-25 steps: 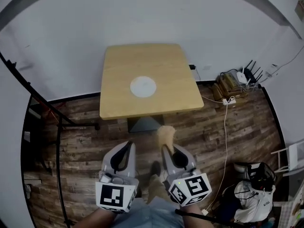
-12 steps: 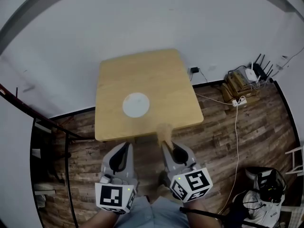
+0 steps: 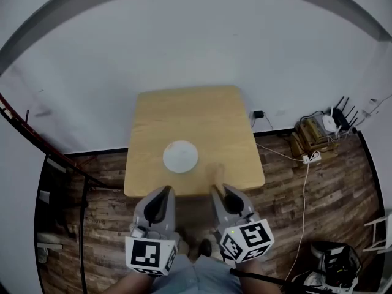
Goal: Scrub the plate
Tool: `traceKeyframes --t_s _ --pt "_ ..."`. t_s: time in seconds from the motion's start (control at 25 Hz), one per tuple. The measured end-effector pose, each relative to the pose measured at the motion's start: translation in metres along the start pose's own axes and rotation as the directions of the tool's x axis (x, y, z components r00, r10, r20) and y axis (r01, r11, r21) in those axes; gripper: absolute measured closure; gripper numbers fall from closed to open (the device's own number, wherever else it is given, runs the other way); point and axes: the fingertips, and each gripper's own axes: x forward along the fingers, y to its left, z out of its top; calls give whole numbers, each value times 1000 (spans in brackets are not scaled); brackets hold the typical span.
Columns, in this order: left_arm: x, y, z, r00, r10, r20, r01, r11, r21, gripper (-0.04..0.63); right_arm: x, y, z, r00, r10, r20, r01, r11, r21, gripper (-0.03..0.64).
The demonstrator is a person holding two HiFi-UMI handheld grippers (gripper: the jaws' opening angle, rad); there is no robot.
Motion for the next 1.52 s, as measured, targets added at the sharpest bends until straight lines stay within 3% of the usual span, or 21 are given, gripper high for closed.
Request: traceKeyframes --t_s 0.4,0.64,1.04,1.24,1.36,1.44,1.52 --pt "46 75 -19 999 46 -26 -48 994 -102 575 85 1 0 998 15 -65 -18 998 -52 568" --pt "85 107 -42 996 13 -86 -27 986 -165 575 132 -8 -5 994 -10 -113 5 999 -47 568" --pt "133 131 -114 968 -61 -243 -15 954 -300 575 188 -35 -70 960 -28 -278 33 999 13 568" --pt "141 136 -158 937 -137 -320 -8 911 -413 574 204 -38 -110 934 -23 -358 41 998 44 568" --pt "142 134 -181 917 -173 -359 -30 868 -496 553 209 -38 -130 918 -7 -397 36 997 67 568" --pt "145 132 -192 906 -200 -373 -57 815 -576 542 212 -39 -138 909 3 -416 32 996 79 568" --pt "146 133 -203 896 -222 -385 -103 739 -666 536 215 -42 -145 900 6 -435 35 996 86 568"
